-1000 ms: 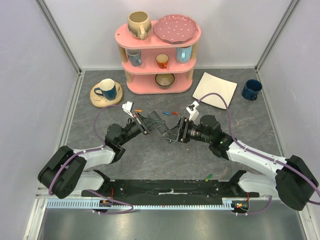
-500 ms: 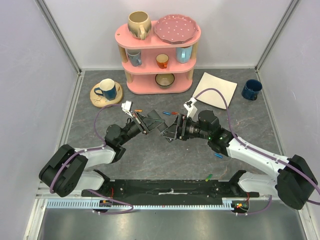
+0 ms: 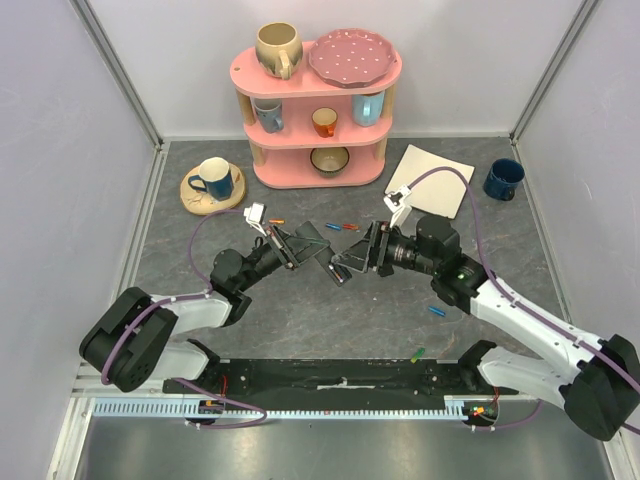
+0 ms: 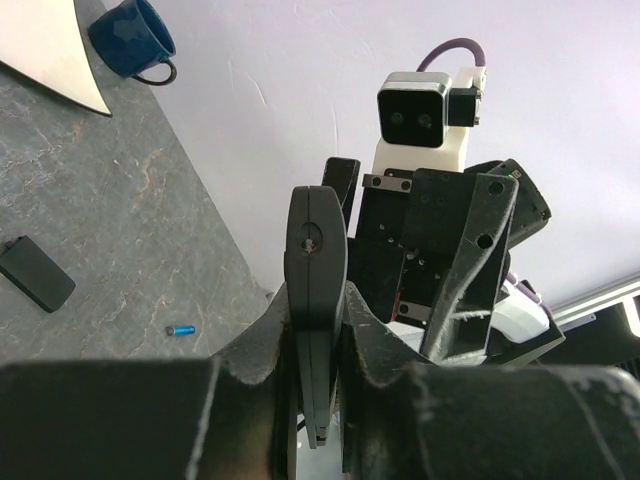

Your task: Load the batteries into the remote control

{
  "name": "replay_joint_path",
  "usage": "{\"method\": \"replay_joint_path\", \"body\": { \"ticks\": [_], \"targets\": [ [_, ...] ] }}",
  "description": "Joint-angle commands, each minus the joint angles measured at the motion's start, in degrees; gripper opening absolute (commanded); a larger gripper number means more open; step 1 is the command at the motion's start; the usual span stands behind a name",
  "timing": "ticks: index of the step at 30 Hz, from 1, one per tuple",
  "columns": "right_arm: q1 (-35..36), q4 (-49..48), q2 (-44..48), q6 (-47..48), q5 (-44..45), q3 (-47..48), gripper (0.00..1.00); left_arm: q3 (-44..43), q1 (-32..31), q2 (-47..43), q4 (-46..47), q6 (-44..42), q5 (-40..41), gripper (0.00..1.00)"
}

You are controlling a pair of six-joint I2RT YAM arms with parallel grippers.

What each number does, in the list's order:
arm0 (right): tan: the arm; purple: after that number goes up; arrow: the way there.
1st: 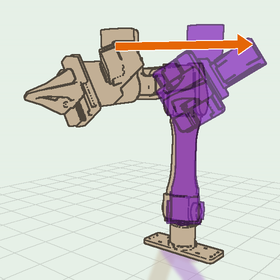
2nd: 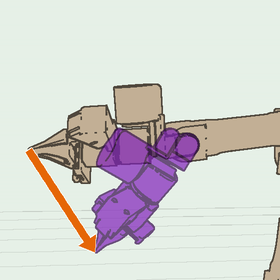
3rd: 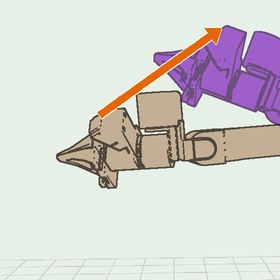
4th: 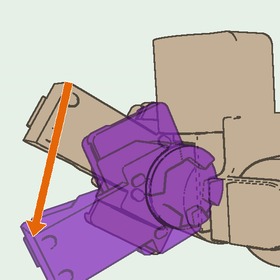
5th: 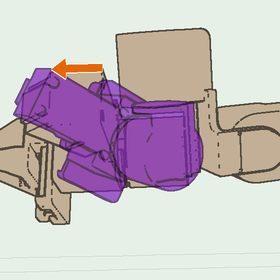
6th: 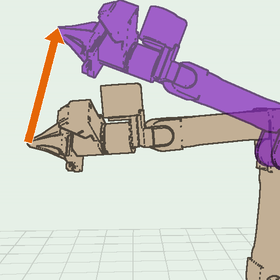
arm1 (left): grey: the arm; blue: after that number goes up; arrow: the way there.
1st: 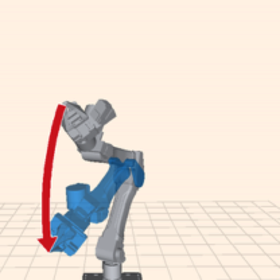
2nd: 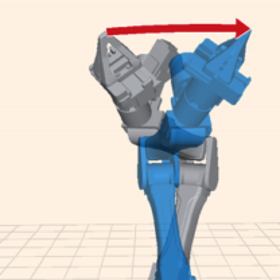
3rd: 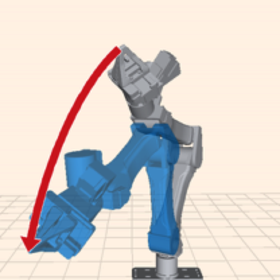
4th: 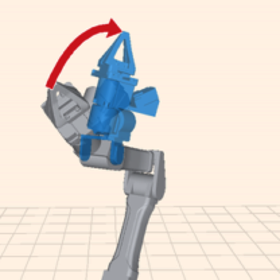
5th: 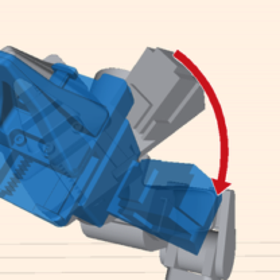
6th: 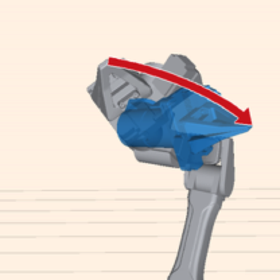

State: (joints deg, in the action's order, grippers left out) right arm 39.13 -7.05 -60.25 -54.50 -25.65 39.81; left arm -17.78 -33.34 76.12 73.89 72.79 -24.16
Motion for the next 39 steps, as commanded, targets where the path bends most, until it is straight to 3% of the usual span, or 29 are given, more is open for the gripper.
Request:
{"method": "replay_joint_path", "body": {
  "ticks": [1, 17, 39],
  "targets": [
    [-1.3, 3.8, 1.5, 4.7, -1.3, 1.5, 0.73, 0.0, 0.0, -1.1, 21.5, 1.6, -1.4, 0.02],
    [-1.4, 1.2, -1.2, 6.0, -5.4, -1.8, 0.59, -1.6, -0.1, -1.5, 21.5, 2.8, -3.0, 0.02],
    [-1.3, 0.5, -3.1, 5.4, -5.8, -2.6, 0.54, -3.4, -0.1, -2.5, 21.5, 3.7, -3.2, 0.02]
  ]
}}
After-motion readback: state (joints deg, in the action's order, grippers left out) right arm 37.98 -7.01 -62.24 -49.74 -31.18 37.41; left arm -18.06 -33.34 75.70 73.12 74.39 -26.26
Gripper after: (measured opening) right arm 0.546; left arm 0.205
